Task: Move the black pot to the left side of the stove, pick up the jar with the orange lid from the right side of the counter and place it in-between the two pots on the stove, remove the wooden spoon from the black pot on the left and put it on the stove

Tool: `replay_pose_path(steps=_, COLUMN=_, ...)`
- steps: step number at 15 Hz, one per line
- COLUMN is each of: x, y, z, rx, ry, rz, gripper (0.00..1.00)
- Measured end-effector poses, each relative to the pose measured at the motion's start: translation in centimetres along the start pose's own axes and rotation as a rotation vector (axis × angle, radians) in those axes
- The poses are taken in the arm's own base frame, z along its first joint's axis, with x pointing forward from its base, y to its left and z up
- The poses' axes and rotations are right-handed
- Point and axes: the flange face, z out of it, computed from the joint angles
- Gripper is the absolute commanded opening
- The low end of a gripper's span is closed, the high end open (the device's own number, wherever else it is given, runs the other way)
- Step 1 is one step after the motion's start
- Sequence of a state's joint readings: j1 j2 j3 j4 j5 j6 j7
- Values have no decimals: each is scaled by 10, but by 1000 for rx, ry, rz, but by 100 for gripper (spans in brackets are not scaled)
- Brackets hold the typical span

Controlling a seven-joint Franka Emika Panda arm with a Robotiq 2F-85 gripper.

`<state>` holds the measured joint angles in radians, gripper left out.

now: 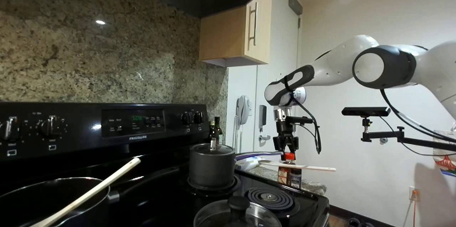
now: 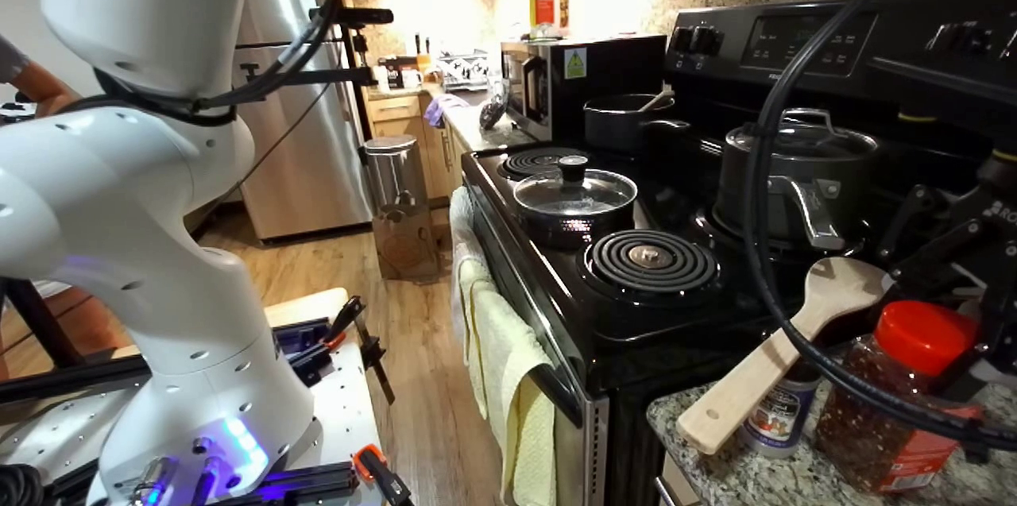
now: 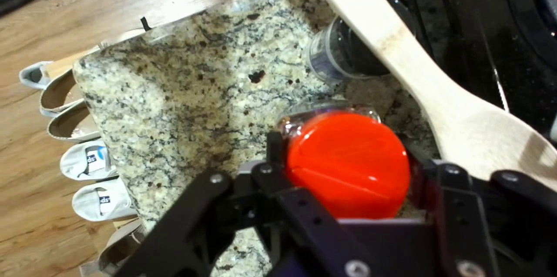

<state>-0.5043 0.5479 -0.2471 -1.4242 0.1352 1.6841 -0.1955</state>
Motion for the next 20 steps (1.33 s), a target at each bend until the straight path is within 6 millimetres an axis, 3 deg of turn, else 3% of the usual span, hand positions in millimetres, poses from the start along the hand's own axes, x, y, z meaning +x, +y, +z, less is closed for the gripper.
replay_pose_path(steps=8, x=-1, y=5, z=-4, rx=-15, ry=8, rz=5, gripper=37)
replay_pose_path(steps=11, x=-8, y=14, z=-33, rx=-20, ry=66, rz=19, gripper=37)
replay_pose_path(steps=12, x=-12, y=17, z=-49, rx=-22, ry=93, rz=23, gripper=62)
replay_pose_path(steps=15, x=-26, y=18, z=-85, rx=-23, ry=153, rz=24, gripper=62)
replay_pose_path(steps=16, x=-27, y=17, z=-88, rx=-22, ry=159, rz=23, gripper=37)
replay_pose_path(steps=20, x=-26, y=17, z=-85, rx=-20, ry=152, rz=23, gripper=37)
